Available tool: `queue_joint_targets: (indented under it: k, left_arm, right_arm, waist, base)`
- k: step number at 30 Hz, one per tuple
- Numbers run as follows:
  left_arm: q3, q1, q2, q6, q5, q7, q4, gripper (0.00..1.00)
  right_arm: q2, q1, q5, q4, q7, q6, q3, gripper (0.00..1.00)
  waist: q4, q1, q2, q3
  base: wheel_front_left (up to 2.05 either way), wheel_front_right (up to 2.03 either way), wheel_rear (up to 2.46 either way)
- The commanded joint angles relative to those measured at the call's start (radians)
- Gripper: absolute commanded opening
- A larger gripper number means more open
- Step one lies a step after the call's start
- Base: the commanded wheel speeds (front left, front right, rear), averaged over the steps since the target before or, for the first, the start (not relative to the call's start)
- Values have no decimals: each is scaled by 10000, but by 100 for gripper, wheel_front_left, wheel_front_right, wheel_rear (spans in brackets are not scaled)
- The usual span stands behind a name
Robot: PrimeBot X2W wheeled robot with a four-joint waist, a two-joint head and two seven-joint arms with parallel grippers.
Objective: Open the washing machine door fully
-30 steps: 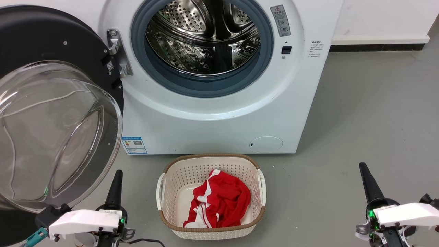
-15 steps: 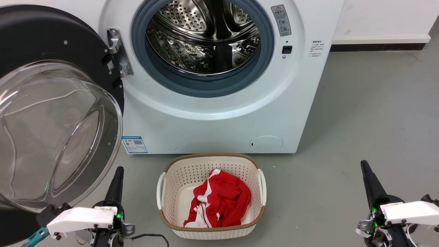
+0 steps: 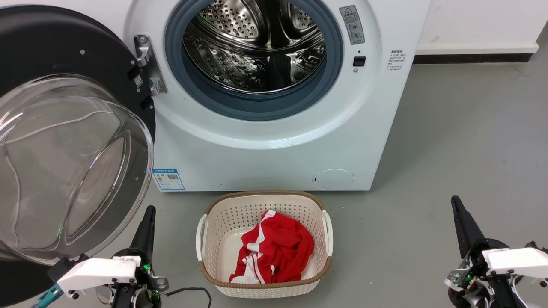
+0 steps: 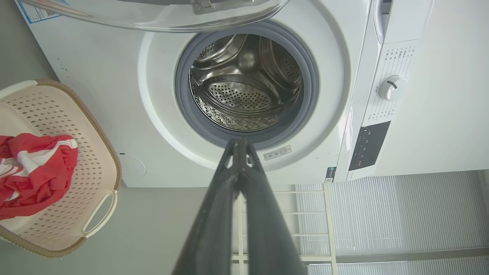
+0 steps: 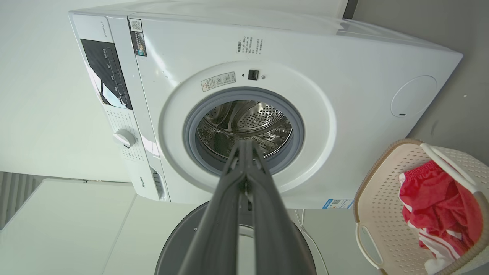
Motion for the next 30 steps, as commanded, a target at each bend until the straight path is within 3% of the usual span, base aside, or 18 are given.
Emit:
queue_joint_targets:
  k: [1,14,30]
  left_arm:
    - [43,-165,-3,-57,-212,58,26,0]
    - [79,-219,-9,-96,-1062,281,100,0]
    - [77,-210,-9,-99,-1050,277,97,0]
  right_arm:
    - [19,-184,223,31,58,-1,-41,0]
    - [48,-276,1054,160,269,0,-147,0]
    - [100,-290,945,159,315,0,-213,0]
  waist:
    - [2,-1,0,2]
    - [19,-1,0,17]
    - [19,-1,0,18]
  base:
    - [0,0,0]
    - [0,0,0]
    - [0,0,0]
